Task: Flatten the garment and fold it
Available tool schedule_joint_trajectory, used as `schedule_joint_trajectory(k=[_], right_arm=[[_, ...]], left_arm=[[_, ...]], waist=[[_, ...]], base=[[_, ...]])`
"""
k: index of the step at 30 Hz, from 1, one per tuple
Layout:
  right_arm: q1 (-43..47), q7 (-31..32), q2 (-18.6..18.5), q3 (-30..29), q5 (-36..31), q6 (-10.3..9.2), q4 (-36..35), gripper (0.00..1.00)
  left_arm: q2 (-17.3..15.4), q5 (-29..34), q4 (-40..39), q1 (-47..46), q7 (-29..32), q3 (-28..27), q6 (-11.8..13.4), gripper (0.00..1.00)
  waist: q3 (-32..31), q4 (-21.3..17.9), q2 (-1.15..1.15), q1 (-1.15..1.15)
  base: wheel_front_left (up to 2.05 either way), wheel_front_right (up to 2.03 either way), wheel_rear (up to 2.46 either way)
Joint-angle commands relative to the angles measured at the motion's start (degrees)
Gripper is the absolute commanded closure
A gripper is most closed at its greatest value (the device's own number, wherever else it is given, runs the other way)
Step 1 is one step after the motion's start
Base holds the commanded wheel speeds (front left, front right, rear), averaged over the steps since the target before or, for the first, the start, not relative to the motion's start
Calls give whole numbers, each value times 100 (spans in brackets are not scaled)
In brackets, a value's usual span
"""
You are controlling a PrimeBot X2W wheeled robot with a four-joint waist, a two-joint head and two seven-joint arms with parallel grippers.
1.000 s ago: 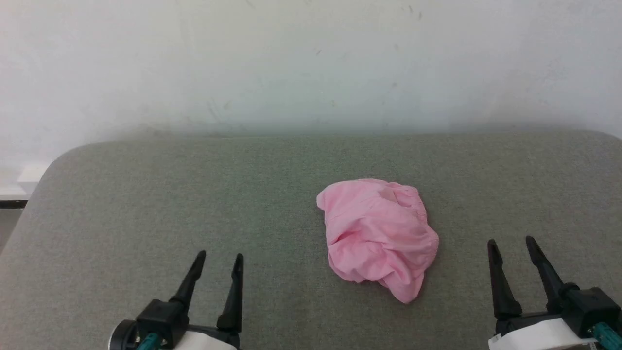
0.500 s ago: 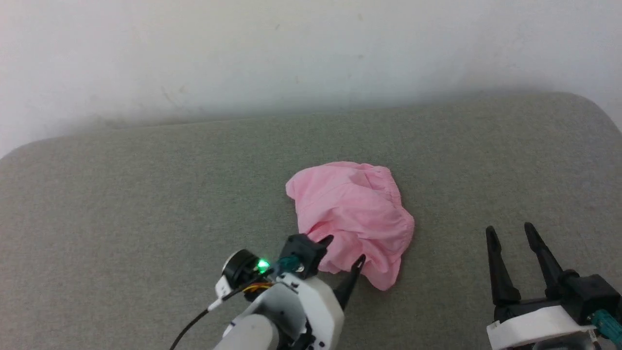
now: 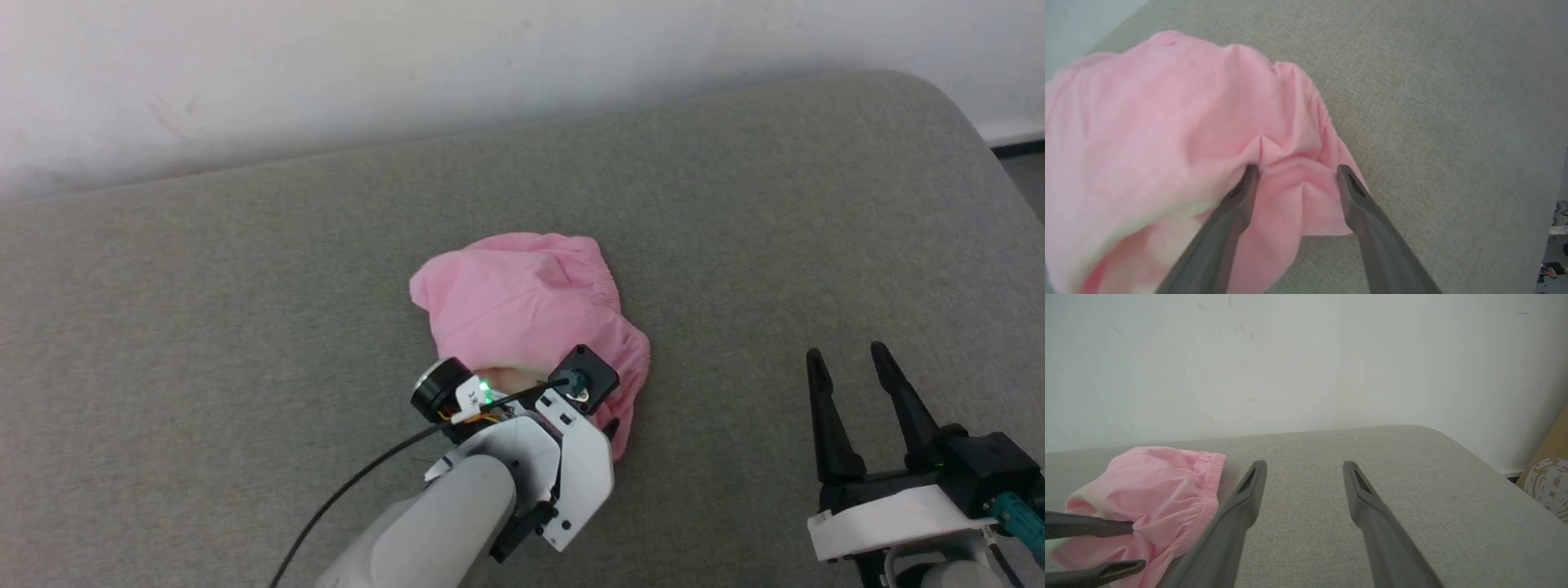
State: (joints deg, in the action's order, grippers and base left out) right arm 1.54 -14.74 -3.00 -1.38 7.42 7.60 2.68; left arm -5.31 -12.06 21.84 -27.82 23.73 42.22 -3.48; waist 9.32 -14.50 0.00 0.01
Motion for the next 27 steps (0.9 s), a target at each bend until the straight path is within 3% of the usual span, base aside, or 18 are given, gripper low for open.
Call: schedule_joint_trajectory(k=[1, 5, 6, 7, 10, 15, 22, 27], right_arm=[[-83, -26, 13, 16, 57, -11, 8, 0], [-130, -26, 13, 25, 103, -11, 31, 0], [-130, -26, 13, 17, 107, -11, 35, 0], [-127, -26, 13, -2, 111, -11, 40, 0], [-104, -26, 13, -82, 107, -11, 52, 0], [-29, -26, 13, -161, 25, -11, 68, 0], [130, -26, 13, -217, -100, -11, 68, 0], [152, -26, 13, -182, -149, -11, 59, 0]], left_arm=[[-18, 70, 90, -117, -6, 27, 10, 0], [1, 191, 668, -282, 81, 171, 2, 0], [14, 180, 753, -306, 79, 189, -12, 56], [34, 134, 788, -322, 15, 181, -29, 100], [99, -80, 757, -327, -295, 95, -64, 100], [189, -642, 107, -181, -1318, -389, 143, 100], [150, -1635, -1035, 614, -2281, -1593, 780, 100], [-139, -2025, -951, 1473, -2573, -2331, 1211, 100]], waist=[[221, -220, 0, -1], [285, -272, 0, -1], [285, -268, 0, -1], [277, -250, 0, -1], [194, -107, 0, -1], [-80, 266, 0, -1], [-424, 986, 0, -1], [-479, 1329, 0, -1]], base=[[0, 0, 0], [0, 0, 0], [0, 0, 0], [0, 0, 0], [0, 0, 0], [0, 0, 0], [0, 0, 0], [0, 0, 0]])
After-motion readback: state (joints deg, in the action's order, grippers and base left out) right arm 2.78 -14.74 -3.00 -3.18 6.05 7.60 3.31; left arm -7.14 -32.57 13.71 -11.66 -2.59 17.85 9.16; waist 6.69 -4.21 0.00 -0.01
